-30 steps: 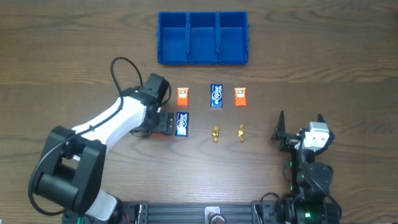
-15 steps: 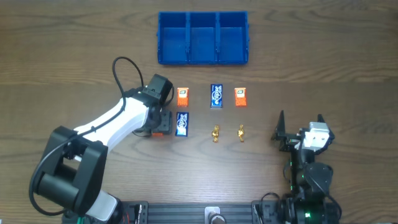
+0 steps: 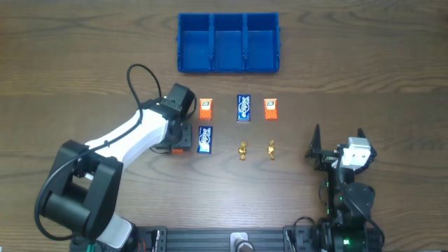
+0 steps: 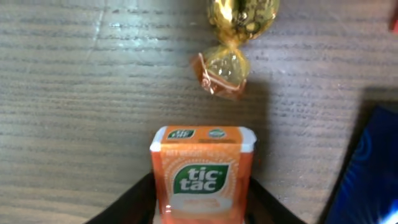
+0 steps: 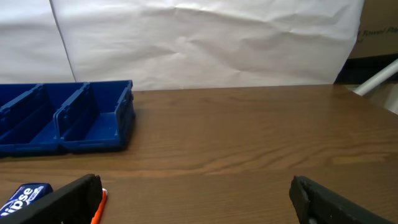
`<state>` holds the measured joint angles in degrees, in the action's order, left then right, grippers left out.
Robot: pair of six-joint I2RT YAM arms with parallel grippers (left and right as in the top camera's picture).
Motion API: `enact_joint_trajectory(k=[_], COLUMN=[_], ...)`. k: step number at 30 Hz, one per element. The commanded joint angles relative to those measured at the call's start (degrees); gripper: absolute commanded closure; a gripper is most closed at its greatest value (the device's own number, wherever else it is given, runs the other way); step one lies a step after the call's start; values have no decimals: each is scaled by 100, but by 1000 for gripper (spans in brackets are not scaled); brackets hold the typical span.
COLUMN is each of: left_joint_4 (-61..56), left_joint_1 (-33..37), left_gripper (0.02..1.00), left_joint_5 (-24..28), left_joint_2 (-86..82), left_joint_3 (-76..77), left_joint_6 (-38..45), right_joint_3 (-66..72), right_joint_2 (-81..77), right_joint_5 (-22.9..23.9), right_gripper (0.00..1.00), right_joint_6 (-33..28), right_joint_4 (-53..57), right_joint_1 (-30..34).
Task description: Sort Candies Into Trays
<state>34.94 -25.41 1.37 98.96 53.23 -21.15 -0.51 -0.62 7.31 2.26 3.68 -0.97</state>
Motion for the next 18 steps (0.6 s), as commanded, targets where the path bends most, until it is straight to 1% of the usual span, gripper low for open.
enact_joint_trajectory(k=[1,2,4,10,14,16,18], left_joint_4=[-55,-57,-103,-33,474,774,960], left_joint_1=[-26,-24,-24,-24,-24,-24,13], left_gripper=[638,643,682,711,722,735,739], left_joint_5=[-26,-26,-24,-55,-387,-651,-791], left_joint_2=[111,111,111,0,-39,37,210], left_joint_3=[61,61,63,540,1694,2498,3246], left_joint_6=[-35,-44,-79,-120,-151,-177,-155], right_joint_3=[7,7,7,7,7,7,7], right_joint_2=[44,44,44,44,44,44,44], right_joint_5=[11,11,11,11,11,11,11], right_gripper=[3,3,3,3,3,3,3], right_joint_6=[-85,-85,-85,-85,-85,-85,-85], right_joint_4=[31,31,31,31,31,31,31], right_joint_1=[35,35,35,35,35,35,35])
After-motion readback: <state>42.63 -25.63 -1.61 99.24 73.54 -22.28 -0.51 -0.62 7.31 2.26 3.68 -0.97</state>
